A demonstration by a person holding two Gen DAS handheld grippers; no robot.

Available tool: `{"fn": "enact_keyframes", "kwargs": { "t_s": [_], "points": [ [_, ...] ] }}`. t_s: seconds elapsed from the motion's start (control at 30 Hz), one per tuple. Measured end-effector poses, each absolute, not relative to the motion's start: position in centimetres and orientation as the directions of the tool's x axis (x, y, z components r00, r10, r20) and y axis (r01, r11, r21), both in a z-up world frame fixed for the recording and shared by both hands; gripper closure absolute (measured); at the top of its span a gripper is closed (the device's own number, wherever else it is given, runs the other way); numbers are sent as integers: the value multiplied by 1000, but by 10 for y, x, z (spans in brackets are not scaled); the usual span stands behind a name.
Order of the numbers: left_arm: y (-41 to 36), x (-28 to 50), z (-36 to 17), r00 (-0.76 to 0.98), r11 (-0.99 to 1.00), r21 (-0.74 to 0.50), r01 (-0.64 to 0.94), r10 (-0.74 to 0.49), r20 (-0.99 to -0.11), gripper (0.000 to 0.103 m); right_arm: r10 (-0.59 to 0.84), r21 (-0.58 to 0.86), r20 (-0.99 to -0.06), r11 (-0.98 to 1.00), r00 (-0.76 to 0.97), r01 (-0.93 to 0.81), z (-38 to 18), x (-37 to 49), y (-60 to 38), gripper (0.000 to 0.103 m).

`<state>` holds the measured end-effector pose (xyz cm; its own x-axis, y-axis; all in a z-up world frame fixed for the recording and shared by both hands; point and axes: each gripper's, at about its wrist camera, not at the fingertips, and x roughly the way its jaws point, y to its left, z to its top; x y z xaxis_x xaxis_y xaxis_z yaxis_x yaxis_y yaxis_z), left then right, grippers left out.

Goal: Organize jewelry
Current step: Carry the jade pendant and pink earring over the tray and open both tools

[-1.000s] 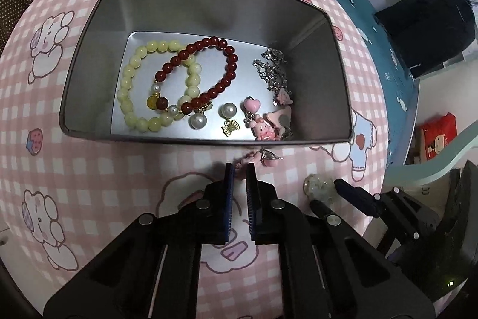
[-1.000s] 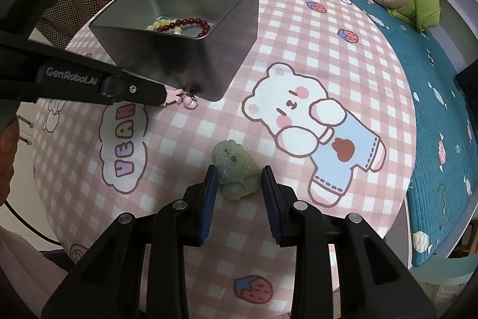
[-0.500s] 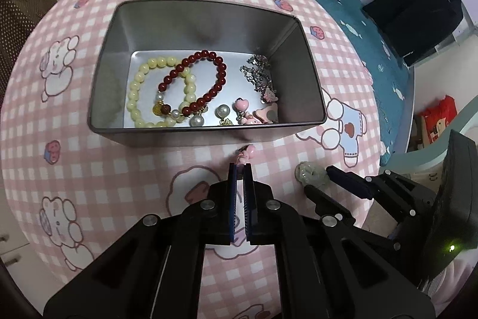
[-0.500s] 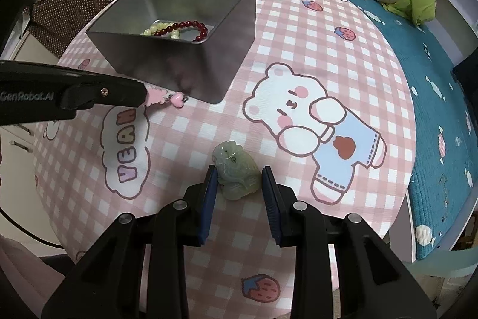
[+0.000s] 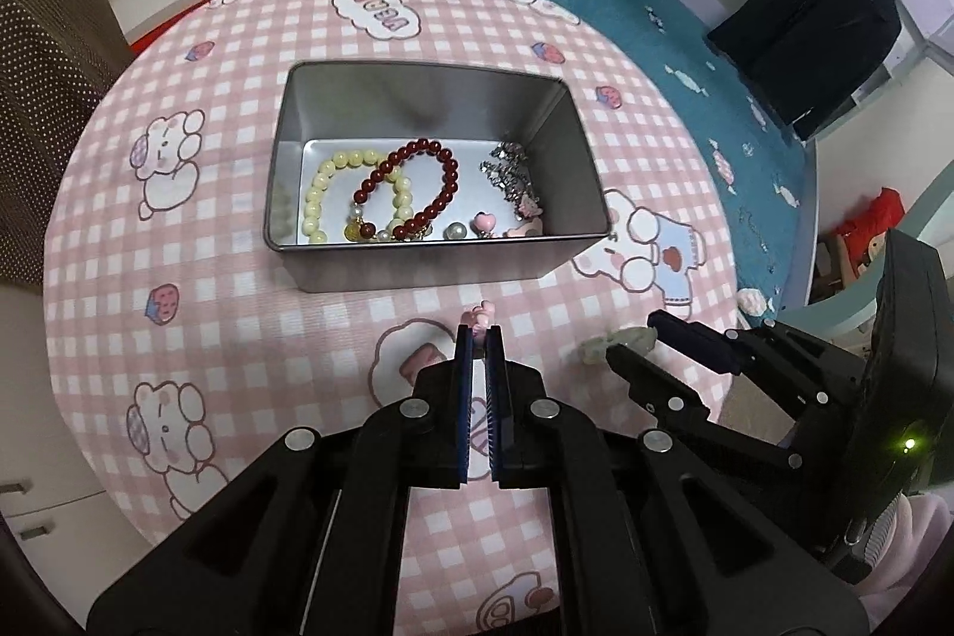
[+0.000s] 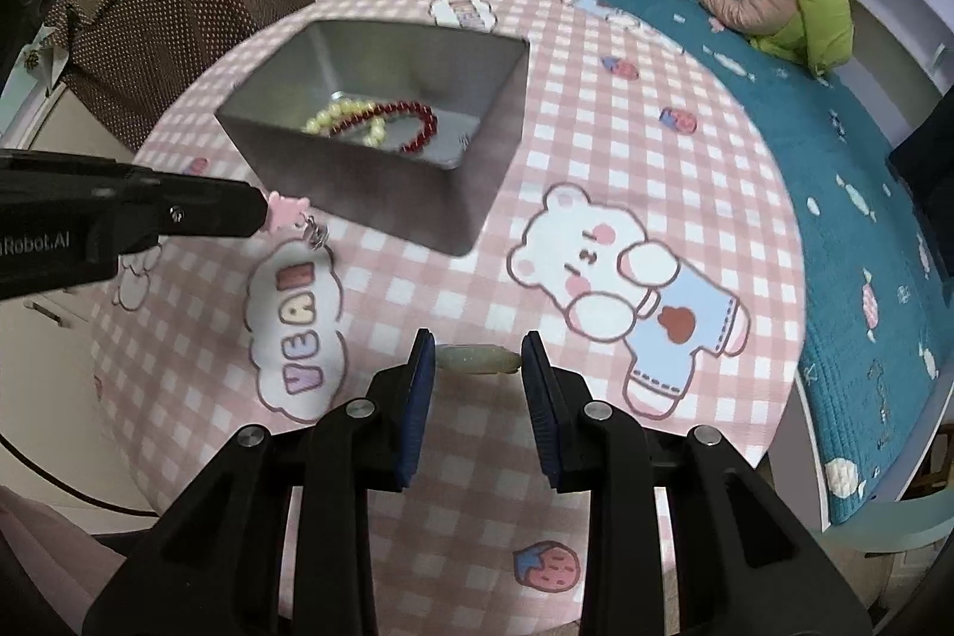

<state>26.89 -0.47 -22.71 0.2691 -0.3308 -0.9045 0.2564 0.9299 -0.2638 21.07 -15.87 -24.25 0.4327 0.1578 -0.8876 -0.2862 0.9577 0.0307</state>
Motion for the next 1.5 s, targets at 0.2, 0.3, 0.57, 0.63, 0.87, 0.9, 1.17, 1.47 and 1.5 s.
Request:
{"fn": "enact_keyframes", "kwargs": {
  "t_s": [0.2, 0.3, 0.57, 0.63, 0.87, 0.9, 1.17, 1.47, 1.5],
  "points": [
    [-4, 264, -208, 311, 921, -266, 286, -352, -883, 99, 150, 1, -860, 956, 487, -292, -222, 209, -155, 75],
    [-4, 266, -202, 323, 918, -271, 289, -360, -875, 99, 144, -14, -846, 957, 513, -291, -212, 210, -154, 75],
    [-8, 274, -186, 357, 907, -280, 314, -386, -850, 99, 132, -46, -815, 956, 564, -291, -191, 216, -153, 75],
    [-9, 277, -182, 366, 906, -280, 318, -389, -845, 99, 129, -54, -807, 956, 577, -289, -187, 220, -153, 75],
    [-6, 291, -179, 384, 914, -277, 296, -380, -842, 99, 142, -62, -782, 951, 607, -302, -175, 237, -149, 75],
    [-5, 293, -180, 385, 916, -278, 290, -377, -842, 99, 145, -62, -780, 950, 608, -306, -174, 239, -149, 75],
    [6, 319, -191, 380, 934, -284, 216, -349, -857, 99, 167, -71, -787, 932, 594, -355, -178, 262, -137, 75],
    [10, 344, -217, 330, 945, -279, 173, -322, -887, 99, 198, -52, -810, 913, 552, -404, -191, 288, -123, 75],
    [10, 344, -217, 328, 945, -278, 170, -320, -889, 99, 200, -52, -813, 910, 547, -411, -193, 290, -121, 75]
  ]
}}
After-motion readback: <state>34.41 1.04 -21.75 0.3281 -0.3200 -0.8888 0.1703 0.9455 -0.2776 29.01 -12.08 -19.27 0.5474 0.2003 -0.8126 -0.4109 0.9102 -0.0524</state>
